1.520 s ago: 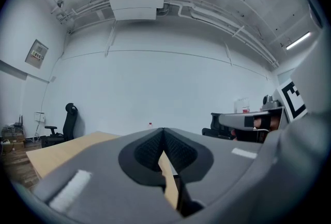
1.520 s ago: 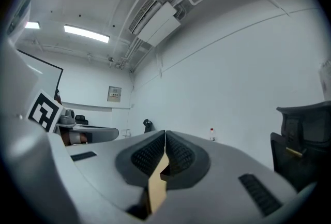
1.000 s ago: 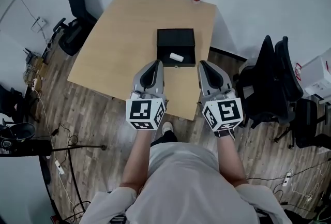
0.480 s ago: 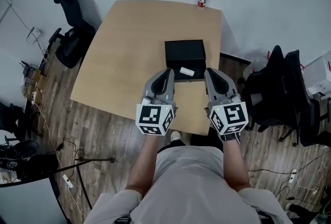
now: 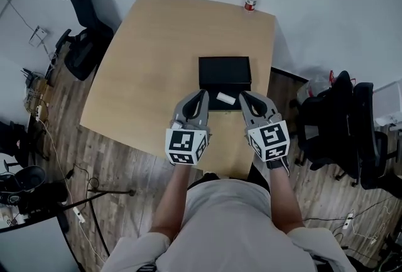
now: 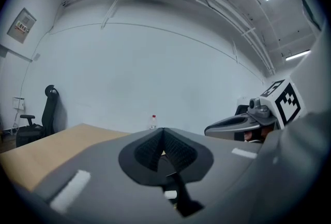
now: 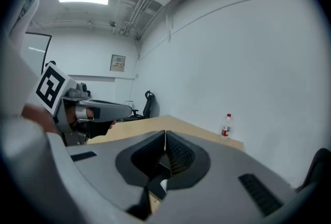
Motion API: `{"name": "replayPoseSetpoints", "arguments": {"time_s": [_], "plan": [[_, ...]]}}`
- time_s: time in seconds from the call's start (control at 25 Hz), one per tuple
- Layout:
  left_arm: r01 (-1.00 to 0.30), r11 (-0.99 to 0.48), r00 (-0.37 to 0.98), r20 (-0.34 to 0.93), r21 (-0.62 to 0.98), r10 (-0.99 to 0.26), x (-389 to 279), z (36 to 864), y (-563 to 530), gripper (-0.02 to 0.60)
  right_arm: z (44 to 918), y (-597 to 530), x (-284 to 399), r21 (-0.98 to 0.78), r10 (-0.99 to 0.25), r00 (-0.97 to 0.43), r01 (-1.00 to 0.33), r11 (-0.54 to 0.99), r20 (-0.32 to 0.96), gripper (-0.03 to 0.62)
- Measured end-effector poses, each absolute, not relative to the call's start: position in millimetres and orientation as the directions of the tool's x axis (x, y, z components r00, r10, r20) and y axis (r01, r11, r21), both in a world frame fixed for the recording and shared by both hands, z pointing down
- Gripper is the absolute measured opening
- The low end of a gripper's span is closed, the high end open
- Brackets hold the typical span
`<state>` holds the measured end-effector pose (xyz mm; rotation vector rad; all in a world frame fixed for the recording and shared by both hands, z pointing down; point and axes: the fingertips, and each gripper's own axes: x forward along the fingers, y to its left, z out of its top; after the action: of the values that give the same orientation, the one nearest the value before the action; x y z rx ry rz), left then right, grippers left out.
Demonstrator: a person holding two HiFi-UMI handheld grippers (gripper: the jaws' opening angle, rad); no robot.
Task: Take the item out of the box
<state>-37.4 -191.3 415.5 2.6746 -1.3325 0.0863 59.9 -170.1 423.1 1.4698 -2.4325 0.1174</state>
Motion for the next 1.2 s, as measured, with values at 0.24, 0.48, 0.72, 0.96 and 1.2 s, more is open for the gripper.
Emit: {"name": "replayPoseSetpoints", "arguments": {"time_s": [0.24, 0.48, 0.72, 0.96, 1.2], "plan": [[-0.801, -0.587, 0.598, 0.157, 0.116, -0.786, -26, 442, -223, 0.006, 472, -199, 53, 0.063, -0.759, -0.502, -0.816, 0.574, 0.414, 0.012], [-0.803, -0.581, 0.595, 0.188, 0.13, -0.781, -21, 463, -243, 0.006, 524, -213, 47, 0.063, -0.664, -0.515, -0.763, 0.644, 0.542, 0.012], [-0.812, -0.567, 0.583, 0.208, 0.137, -0.785, -19, 475, -255, 0.006, 568, -217, 44, 0.043, -0.561, -0.523, -0.706, 0.707, 0.642, 0.014], [-0.821, -0.551, 0.571, 0.224, 0.15, -0.79, -26, 488, -261, 0.006, 607, -224, 40, 0.041, -0.476, -0.508, -0.652, 0.757, 0.717, 0.014], [-0.825, -0.539, 0.565, 0.235, 0.17, -0.791, -30, 495, -263, 0.006, 637, -232, 40, 0.028, -0.419, -0.486, -0.627, 0.778, 0.767, 0.014]]}}
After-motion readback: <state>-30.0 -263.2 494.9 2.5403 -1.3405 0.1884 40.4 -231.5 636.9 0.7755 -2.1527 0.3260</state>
